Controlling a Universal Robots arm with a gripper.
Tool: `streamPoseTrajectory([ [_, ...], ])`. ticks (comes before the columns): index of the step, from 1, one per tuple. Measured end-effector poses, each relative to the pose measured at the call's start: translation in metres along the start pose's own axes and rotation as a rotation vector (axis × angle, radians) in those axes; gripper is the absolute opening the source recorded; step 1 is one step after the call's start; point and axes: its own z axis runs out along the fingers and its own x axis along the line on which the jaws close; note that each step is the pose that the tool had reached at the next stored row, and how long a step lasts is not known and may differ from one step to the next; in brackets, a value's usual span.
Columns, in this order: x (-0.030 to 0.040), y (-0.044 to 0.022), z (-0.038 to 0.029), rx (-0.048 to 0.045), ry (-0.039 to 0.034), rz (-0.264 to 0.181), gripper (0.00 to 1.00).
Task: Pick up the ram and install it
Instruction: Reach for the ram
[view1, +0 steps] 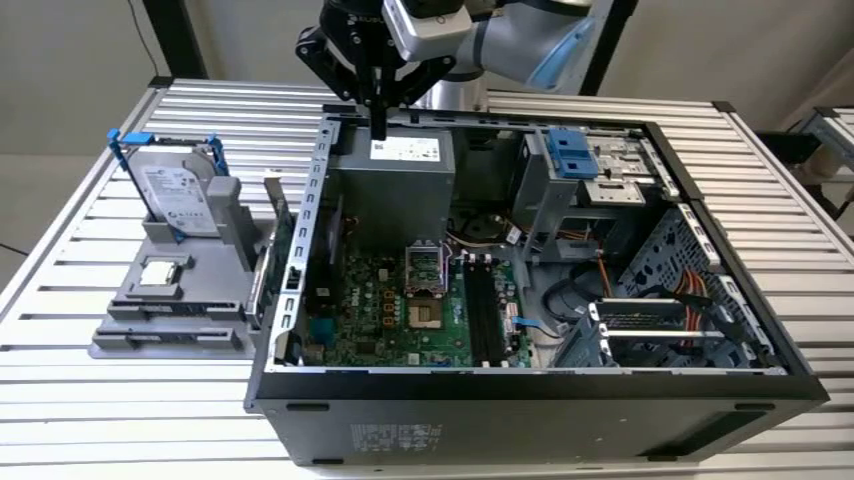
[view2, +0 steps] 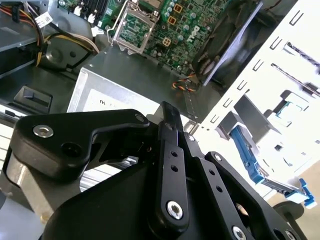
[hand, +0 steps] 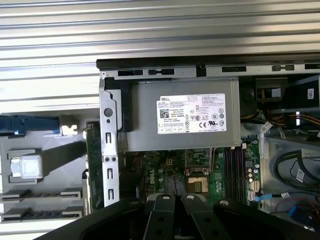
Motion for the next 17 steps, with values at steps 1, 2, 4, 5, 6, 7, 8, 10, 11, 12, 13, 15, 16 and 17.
streamPoseTrajectory([
  [1,0.0013,-0.0002,-0.0001,0.0001,0.0001,0.0,0.0],
  [2,0.0026,-0.0002,-0.0001,0.0001,0.0001,0.0,0.0],
  [4,0.0062,-0.0004,-0.0001,0.0,-0.0001,0.0,0.0],
  [5,0.008,-0.0006,-0.0001,0.0,0.0,0.0,0.0],
  [6,0.0098,-0.0007,-0.0002,0.0,0.0,0.0,0.0],
  [7,0.0112,-0.0008,-0.0002,0.0,0.0,0.0,0.0],
  [8,0.0127,-0.0009,-0.0002,-0.0001,0.0,0.0,0.0],
  [10,0.0154,-0.0011,-0.0003,0.0,0.0,0.0,0.0],
  [11,0.017,-0.0012,-0.0003,0.0001,0.0001,-0.001,0.0],
  [12,0.0185,-0.0013,-0.0003,0.0,0.0,-0.001,0.0],
  [13,0.0202,-0.0014,-0.0003,0.0,0.0,-0.001,0.0],
  [15,0.0234,-0.0016,-0.0004,0.0,0.0001,-0.001,0.0],
  [16,0.0251,-0.0018,-0.0004,0.0,0.0001,-0.001,0.0],
  [17,0.0269,-0.0019,-0.0005,0.0,0.0001,-0.002,0.0],
])
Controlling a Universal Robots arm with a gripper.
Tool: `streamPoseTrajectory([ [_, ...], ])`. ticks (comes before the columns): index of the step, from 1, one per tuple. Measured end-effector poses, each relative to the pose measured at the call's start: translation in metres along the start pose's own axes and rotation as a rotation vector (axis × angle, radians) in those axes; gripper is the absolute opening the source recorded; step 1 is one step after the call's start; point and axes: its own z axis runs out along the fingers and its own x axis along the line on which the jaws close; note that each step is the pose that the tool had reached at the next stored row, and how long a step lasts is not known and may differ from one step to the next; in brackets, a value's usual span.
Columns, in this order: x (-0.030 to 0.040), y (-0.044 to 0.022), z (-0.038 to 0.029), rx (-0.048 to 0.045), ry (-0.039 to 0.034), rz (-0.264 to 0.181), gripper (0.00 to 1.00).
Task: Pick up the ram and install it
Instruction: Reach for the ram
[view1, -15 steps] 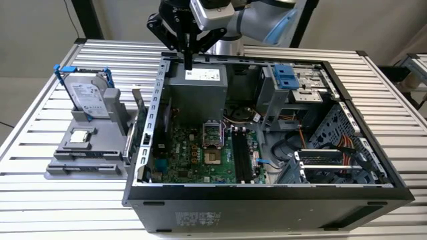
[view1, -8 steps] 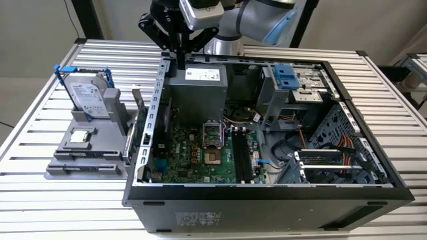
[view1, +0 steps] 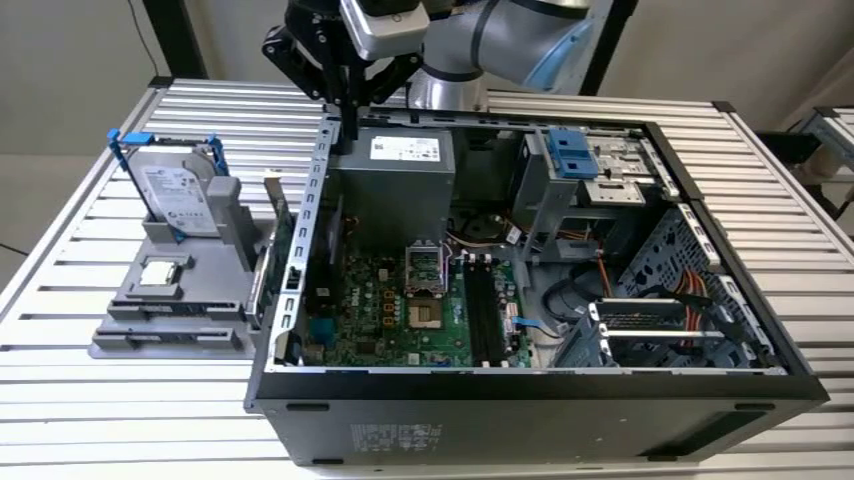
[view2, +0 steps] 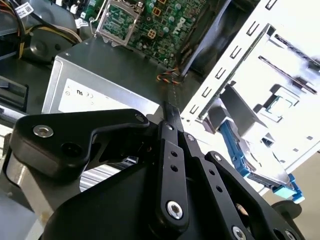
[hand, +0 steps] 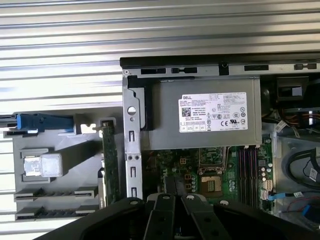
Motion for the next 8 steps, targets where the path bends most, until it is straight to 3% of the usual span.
streamPoseTrajectory([
  [8,0.0114,-0.0008,-0.0002,-0.0001,0.0003,-0.006,0.0],
])
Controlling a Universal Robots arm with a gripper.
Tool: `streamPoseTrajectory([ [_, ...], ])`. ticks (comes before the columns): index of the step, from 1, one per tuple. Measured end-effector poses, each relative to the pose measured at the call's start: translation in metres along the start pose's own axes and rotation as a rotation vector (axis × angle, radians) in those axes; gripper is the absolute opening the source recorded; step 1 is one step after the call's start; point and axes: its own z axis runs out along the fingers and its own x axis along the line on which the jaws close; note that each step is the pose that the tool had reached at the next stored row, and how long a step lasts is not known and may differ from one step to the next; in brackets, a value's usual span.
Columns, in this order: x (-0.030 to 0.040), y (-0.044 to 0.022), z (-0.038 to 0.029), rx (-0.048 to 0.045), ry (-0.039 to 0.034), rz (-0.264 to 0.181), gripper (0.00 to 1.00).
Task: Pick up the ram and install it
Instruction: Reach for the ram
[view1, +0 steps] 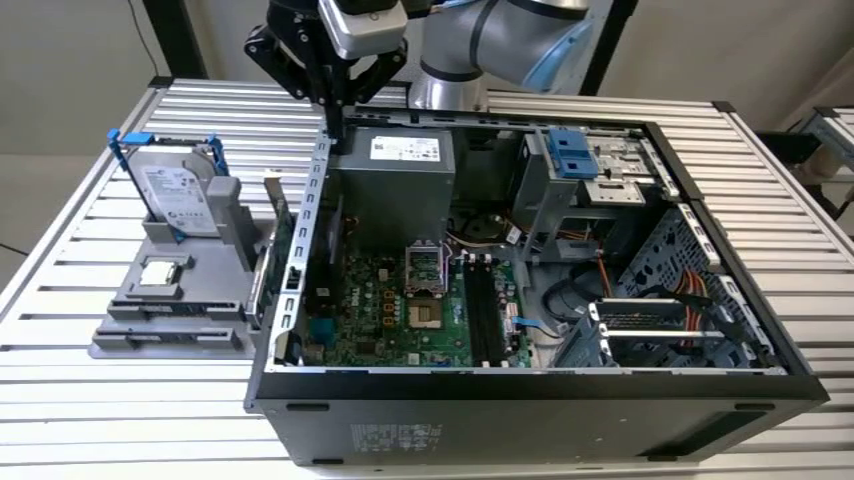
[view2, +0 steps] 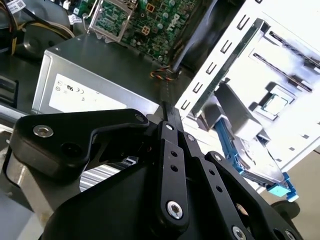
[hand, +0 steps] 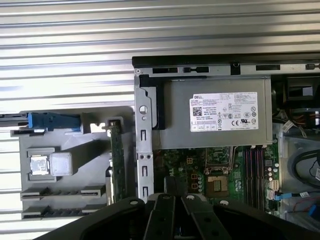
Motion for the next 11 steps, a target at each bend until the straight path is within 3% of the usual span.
streamPoseTrajectory([
  [11,0.0154,-0.001,-0.0002,-0.0004,0.0011,-0.024,0.0],
])
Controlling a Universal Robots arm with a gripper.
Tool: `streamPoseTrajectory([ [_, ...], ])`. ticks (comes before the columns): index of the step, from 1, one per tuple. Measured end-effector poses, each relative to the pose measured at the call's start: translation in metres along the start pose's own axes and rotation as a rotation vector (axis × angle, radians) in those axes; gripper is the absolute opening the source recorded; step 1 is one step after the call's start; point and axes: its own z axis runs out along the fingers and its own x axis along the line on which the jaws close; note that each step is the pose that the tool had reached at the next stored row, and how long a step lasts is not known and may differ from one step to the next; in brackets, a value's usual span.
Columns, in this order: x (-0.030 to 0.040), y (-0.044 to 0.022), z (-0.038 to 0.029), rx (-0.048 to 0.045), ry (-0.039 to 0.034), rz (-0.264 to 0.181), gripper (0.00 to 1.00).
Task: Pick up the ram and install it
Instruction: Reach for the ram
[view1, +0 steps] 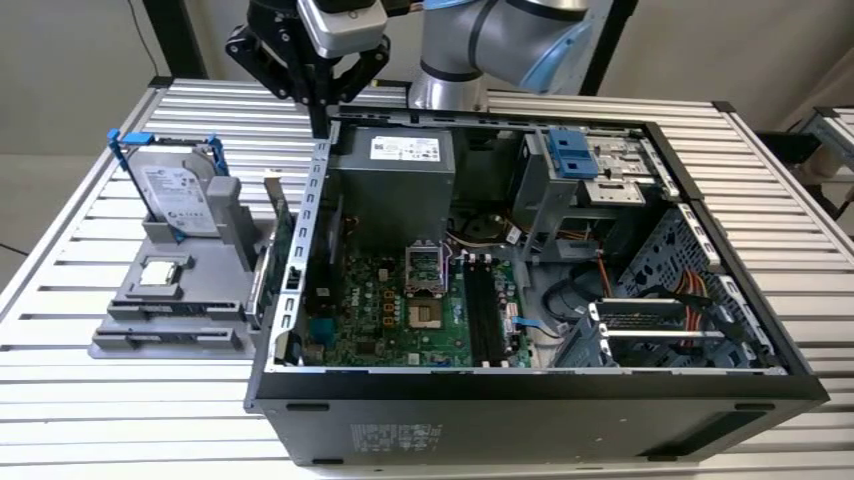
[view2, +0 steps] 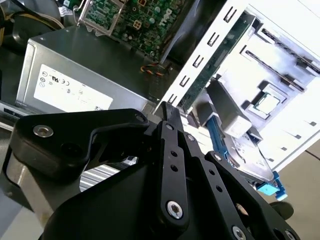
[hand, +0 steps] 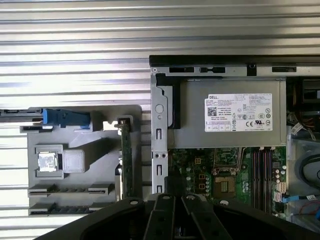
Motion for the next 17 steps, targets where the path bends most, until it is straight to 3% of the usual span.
streamPoseTrajectory([
  [17,0.0275,-0.0011,-0.0004,-0.0002,0.0007,-0.014,0.0],
])
